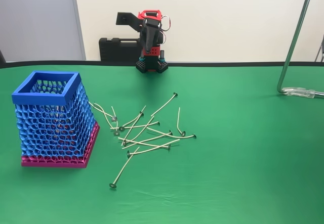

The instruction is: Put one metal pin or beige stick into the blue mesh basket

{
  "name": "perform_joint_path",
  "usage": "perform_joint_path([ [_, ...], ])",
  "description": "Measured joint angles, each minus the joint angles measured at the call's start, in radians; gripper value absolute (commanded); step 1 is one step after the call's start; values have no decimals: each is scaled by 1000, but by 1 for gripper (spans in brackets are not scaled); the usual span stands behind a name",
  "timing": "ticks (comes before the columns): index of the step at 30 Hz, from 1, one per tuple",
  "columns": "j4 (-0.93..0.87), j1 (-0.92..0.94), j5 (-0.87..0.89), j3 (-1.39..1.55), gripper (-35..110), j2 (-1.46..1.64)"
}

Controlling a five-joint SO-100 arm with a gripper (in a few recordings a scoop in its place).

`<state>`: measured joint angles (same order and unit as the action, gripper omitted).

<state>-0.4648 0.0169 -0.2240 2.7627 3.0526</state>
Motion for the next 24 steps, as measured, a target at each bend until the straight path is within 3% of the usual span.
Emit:
perform_joint_path([
  [24, -69, -3, 58, 316, 0, 256],
])
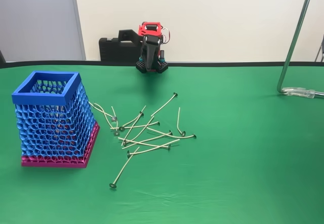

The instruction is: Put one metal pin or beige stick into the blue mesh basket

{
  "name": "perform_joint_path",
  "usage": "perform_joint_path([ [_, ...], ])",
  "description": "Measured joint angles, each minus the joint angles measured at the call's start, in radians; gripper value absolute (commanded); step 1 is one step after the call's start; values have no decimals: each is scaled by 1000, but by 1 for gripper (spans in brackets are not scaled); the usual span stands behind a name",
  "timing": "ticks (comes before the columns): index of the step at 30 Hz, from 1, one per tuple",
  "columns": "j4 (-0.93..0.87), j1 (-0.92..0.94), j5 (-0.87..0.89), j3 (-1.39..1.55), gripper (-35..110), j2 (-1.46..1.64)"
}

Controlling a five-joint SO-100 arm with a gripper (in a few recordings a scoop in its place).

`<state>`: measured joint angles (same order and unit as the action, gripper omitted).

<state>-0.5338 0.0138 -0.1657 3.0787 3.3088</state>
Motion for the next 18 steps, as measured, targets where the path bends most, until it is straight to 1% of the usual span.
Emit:
perform_joint_path([
  [18, -167, -15, 38, 0, 1, 8],
])
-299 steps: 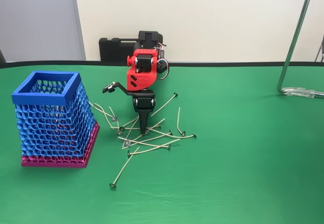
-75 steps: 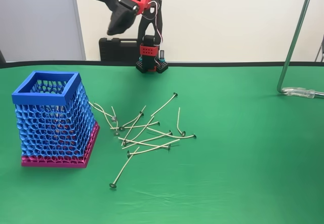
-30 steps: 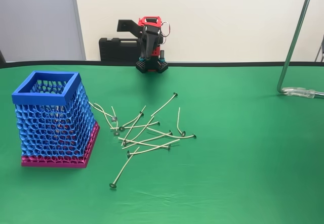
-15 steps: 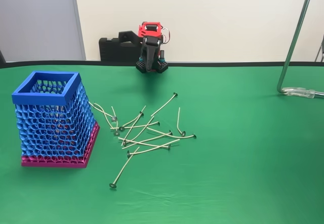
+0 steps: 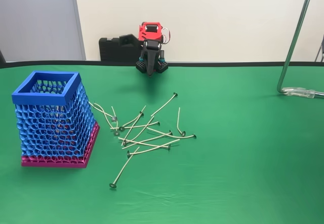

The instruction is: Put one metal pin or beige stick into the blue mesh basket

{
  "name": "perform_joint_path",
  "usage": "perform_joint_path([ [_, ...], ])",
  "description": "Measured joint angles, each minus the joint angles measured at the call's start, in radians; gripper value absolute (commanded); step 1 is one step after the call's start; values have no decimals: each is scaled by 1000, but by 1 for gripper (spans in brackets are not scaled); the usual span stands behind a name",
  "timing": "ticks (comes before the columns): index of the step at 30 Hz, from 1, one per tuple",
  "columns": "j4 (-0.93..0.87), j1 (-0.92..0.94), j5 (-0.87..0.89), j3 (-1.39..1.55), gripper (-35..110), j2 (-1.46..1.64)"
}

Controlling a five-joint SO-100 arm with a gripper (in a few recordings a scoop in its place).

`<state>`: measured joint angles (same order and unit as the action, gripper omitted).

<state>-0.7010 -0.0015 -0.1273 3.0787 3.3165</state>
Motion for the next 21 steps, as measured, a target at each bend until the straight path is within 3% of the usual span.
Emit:
perform_joint_path([
  [21, -132, 2, 2, 0, 1, -8],
])
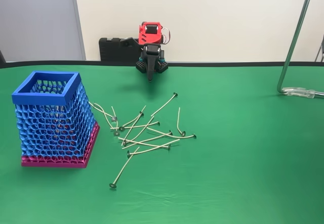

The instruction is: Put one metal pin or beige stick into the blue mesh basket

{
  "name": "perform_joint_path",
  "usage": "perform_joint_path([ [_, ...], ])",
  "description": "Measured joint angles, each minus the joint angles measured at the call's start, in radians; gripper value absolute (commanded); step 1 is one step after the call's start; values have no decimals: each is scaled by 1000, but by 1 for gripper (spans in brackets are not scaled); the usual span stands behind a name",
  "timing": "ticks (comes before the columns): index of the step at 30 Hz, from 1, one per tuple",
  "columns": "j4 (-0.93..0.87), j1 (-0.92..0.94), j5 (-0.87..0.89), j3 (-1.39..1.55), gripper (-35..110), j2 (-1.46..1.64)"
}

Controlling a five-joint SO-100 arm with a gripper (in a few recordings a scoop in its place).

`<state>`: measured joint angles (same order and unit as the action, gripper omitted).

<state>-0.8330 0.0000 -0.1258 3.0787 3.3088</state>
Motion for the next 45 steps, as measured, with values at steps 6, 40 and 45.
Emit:
perform_joint_path([
  [6, -8, 0, 0, 0, 1, 2],
  [40, -25, 0, 14, 0, 1, 8],
  [45, -25, 0, 14, 0, 1, 8],
])
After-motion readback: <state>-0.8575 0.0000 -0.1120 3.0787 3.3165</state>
